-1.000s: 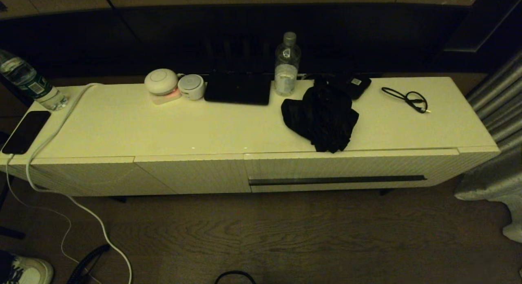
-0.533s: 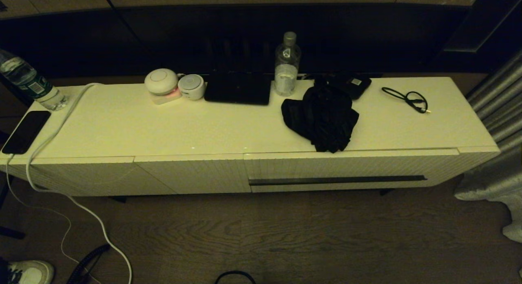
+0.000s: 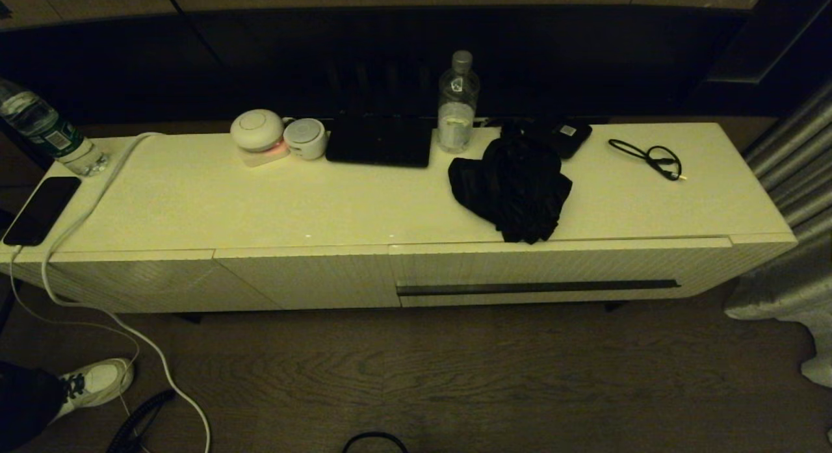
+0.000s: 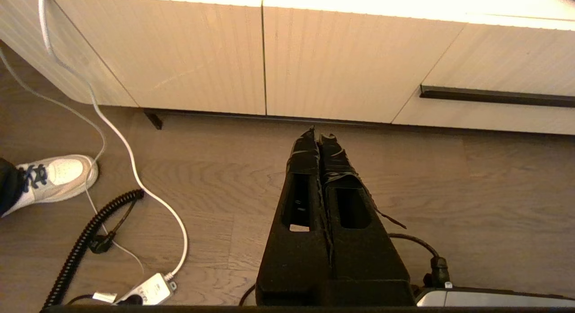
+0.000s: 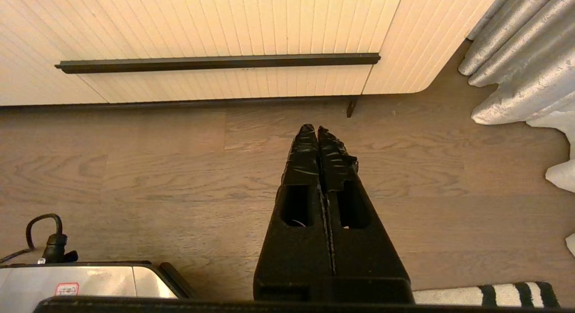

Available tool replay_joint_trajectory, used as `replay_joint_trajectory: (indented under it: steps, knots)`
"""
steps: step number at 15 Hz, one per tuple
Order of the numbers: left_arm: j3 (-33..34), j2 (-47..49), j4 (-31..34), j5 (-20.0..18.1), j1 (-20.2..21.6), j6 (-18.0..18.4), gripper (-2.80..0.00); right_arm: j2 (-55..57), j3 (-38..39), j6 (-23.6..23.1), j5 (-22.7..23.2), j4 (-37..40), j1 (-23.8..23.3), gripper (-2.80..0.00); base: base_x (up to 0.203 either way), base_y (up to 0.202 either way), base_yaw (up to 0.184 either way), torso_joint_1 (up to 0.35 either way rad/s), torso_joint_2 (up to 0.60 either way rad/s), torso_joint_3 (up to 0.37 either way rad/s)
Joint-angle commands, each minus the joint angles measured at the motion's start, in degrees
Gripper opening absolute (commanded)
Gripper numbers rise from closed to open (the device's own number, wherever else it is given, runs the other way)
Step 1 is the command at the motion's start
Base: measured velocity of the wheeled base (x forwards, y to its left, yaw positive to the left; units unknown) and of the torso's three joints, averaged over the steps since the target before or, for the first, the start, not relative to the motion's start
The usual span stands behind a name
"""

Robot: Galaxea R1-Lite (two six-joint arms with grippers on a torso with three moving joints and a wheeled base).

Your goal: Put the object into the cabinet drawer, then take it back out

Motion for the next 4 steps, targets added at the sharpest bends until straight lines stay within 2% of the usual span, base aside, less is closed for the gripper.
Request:
replay_joint_trajectory:
  steps: [1,4]
  knots:
    - [0.0,-0.1,0.0,0.0,0.0,0.0,-2.80,0.2,0.0,0.1,0.0,0.0,0.0,-2.80,0.000,0.000,0.000,0.000,0.00,0.000]
    - [0.0,-0.1,0.0,0.0,0.0,0.0,-2.80,0.2,0.0,0.1,0.0,0.0,0.0,-2.80,0.000,0.000,0.000,0.000,0.00,0.000]
